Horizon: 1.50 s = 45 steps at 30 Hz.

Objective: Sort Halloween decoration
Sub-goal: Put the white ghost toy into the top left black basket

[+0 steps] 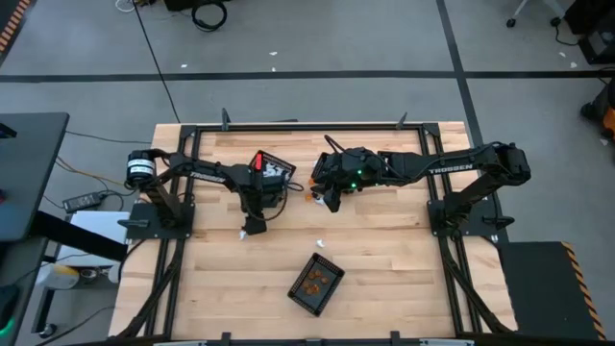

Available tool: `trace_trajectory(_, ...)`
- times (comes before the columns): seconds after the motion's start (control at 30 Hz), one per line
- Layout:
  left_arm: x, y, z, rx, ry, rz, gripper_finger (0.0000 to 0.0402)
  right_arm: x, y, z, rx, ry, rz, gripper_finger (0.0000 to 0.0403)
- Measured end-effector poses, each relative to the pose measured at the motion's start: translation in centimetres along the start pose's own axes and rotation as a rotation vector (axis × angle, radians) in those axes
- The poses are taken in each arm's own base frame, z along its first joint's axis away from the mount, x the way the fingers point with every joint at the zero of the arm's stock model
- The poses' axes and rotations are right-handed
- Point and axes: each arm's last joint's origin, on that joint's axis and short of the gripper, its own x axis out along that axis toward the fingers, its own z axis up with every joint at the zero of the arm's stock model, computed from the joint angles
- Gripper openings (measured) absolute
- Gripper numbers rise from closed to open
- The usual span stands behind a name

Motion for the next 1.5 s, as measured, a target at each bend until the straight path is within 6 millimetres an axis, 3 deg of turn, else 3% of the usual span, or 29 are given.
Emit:
trace_trajectory(0.3,0.7,-0.8,-0.6,0.08,0.012,0.062,0.0134,0.0,0.0,0.0,-0.006,-0.002,0.0,0.0147)
trace_trajectory(0.47,0.0,-0.7,-0.7,0.013,0.032,0.056,0.0119,0.0,0.0,0.0,-0.007,-0.001,-0.001,0.0147)
trace_trajectory(0.6,-2.3,-0.8,-0.3,-0.05,-0.098,0.039,0.0132,0.0,0.0,0.0,-0.008,0.0,-0.001,0.0147)
trace_trajectory(0.77,-3.3,-0.7,-0.9,-0.102,-0.133,0.056,0.0167,0.0,0.0,0.0,-0.008,-0.002,-0.001,0.0147)
trace_trajectory(1.0,-1.8,-0.1,-3.8,-0.255,-0.061,0.066,0.0191,0.0,0.0,0.0,0.005,-0.003,0.002,0.0147)
trace_trajectory(1.23,-3.1,0.1,-6.8,-0.441,-0.147,0.094,0.0192,0.0,0.2,0.0,-0.002,-0.001,0.01,0.0147)
trace_trajectory(1.4,-2.7,0.4,-9.0,-0.613,-0.179,0.086,0.0192,0.0,0.2,0.0,-0.013,-0.009,0.013,0.0147)
trace_trajectory(1.5,-2.6,-0.5,-9.5,-0.589,-0.194,-0.005,0.0192,0.0,0.2,0.0,-0.014,-0.006,0.012,0.0147)
